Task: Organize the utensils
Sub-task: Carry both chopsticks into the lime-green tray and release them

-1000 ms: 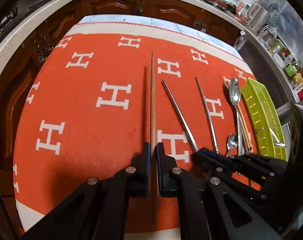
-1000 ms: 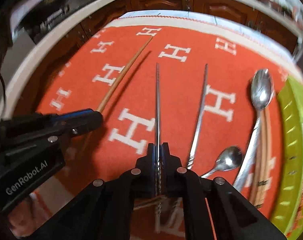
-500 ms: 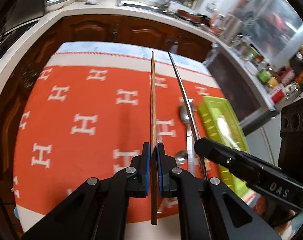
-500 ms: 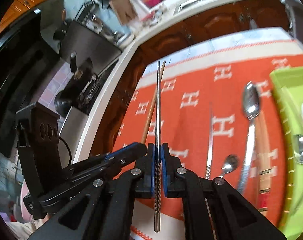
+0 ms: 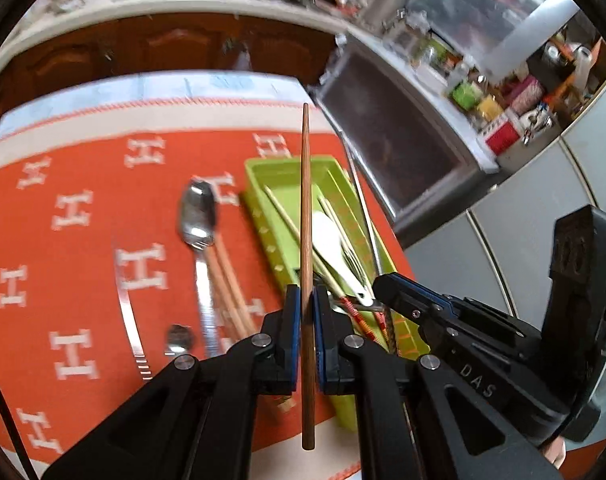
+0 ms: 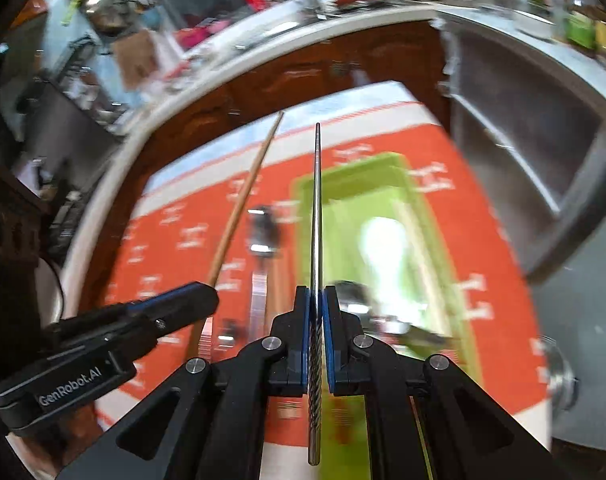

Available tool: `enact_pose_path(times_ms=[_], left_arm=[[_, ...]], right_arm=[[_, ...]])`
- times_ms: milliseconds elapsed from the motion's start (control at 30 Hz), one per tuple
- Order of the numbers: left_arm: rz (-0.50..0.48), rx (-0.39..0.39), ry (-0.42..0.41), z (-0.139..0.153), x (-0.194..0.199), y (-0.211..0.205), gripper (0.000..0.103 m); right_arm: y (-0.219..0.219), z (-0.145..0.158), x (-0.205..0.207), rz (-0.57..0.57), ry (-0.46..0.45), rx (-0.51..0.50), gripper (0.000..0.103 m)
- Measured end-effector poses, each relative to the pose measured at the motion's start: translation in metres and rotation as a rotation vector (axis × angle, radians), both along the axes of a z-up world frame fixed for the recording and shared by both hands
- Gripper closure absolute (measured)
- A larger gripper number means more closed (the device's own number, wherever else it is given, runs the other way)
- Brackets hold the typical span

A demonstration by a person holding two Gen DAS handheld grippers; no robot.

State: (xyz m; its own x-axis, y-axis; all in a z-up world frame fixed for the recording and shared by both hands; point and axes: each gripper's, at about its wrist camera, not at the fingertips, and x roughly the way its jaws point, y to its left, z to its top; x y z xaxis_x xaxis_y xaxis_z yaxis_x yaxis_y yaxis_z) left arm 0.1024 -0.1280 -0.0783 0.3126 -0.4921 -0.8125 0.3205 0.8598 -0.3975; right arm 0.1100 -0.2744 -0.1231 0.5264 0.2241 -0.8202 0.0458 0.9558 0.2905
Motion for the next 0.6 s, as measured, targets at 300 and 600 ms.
enact_pose_path(times_ms=[300,600], left_arm=[[-0.049,0.019,0.102,-0.04,0.006,-0.041,0.087],[-0.016,0.068,0.012,-0.007,0.007,0.003,0.072]], right_arm=[[-0.027,-0.049,0.003,-0.011,0.085,-0.172,0.093],[0.002,-0.018,0.002,0.032,0.018,-0.091,0.086]])
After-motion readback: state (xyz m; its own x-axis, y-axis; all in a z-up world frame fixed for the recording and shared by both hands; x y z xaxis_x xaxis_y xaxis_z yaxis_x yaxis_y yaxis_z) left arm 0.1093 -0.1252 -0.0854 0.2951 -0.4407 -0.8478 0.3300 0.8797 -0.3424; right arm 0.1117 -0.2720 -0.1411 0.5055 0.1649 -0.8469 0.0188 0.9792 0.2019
